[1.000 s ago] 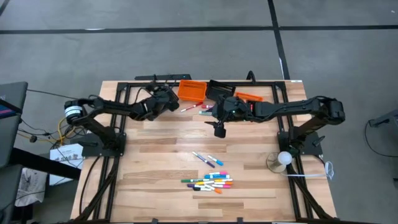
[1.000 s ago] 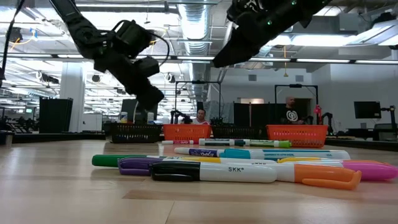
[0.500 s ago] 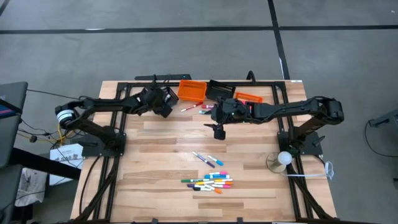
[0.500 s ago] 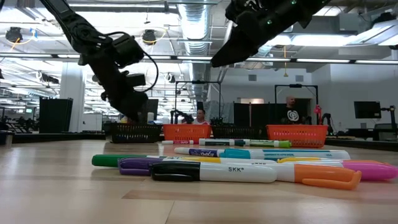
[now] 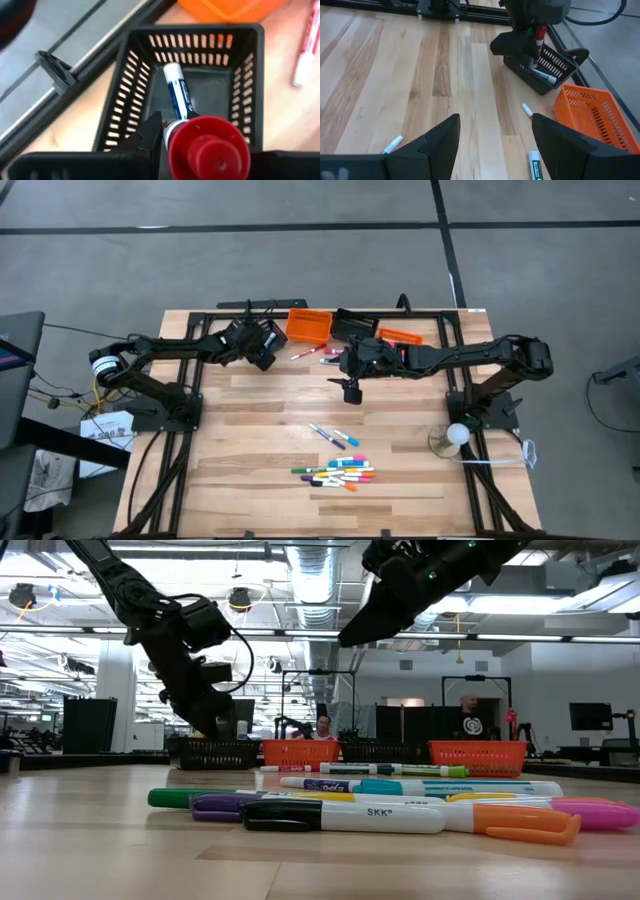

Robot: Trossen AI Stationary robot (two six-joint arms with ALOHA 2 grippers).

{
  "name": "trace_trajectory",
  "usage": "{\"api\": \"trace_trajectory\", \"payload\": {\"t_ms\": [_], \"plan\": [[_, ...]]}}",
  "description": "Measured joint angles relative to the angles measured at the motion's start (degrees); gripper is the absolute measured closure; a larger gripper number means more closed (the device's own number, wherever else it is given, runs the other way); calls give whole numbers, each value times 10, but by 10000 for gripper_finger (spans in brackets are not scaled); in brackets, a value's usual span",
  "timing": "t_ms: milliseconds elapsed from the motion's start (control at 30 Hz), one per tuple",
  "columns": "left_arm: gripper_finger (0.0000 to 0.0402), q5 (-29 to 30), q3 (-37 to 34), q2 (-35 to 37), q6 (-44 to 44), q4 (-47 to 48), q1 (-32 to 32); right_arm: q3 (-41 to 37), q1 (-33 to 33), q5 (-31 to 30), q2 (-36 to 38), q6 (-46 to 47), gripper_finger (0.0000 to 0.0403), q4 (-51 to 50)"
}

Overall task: Pick & Place Markers
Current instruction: Put the large red marker into the left black bin

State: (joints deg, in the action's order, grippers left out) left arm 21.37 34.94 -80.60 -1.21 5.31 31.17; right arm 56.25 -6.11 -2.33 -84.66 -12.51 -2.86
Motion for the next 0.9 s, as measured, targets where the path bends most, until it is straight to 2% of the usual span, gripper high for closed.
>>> {"api": "trace_trajectory", "payload": {"t_ms": [600, 733, 900], "plan": [[314, -4, 74, 0, 56, 218, -38, 0, 0, 0, 0, -16, 163, -1], [289, -4, 75, 0, 62, 232, -38, 0, 0, 0, 0, -16, 163, -1], [230, -4, 75, 0, 61, 234, -38, 0, 0, 0, 0, -15, 163, -1]]}}
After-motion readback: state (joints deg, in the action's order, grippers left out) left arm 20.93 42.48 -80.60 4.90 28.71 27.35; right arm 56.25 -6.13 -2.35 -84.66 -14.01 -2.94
